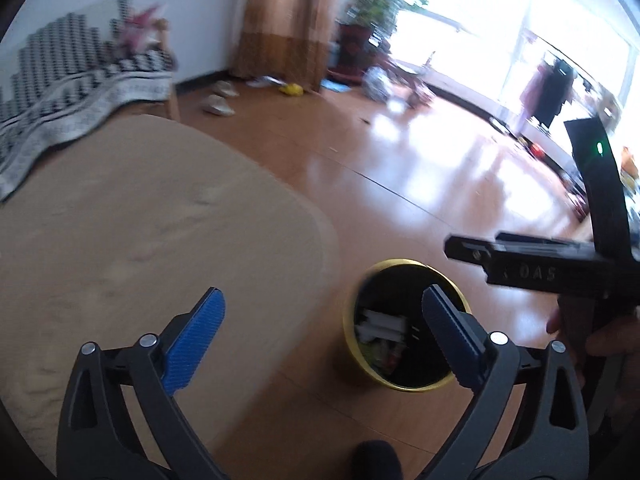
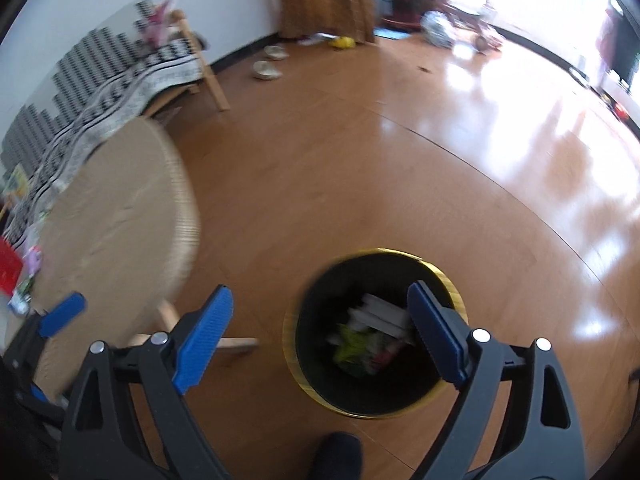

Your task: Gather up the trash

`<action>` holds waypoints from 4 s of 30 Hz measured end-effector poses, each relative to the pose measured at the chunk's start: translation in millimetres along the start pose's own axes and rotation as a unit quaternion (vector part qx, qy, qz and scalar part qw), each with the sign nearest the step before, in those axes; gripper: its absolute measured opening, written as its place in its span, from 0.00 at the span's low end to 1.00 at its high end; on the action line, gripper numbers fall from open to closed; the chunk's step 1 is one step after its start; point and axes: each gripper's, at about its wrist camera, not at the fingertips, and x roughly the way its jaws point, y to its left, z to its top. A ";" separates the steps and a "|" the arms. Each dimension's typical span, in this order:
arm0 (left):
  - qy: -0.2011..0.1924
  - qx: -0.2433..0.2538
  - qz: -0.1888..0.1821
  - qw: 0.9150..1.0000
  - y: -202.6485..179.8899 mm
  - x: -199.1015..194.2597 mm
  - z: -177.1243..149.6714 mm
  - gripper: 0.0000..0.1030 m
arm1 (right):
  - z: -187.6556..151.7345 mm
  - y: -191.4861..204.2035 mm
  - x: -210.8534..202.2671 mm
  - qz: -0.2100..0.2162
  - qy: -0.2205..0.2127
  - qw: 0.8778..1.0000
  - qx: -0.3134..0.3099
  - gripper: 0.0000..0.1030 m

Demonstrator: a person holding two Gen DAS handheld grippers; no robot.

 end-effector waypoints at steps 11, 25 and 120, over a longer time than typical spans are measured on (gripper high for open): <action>-0.020 -0.205 0.248 0.947 278.9 -114.2 -41.7 0.94 | -10.5 230.1 29.6 0.083 0.028 0.983 -0.161 0.84; 0.008 -0.318 0.286 0.904 412.9 -131.5 -96.4 0.35 | -49.0 374.5 64.9 0.135 0.050 0.956 -0.256 0.84; 0.037 -0.296 0.124 0.947 320.1 -146.2 -98.8 0.03 | 56.8 410.5 72.9 0.163 0.112 0.958 -0.208 0.67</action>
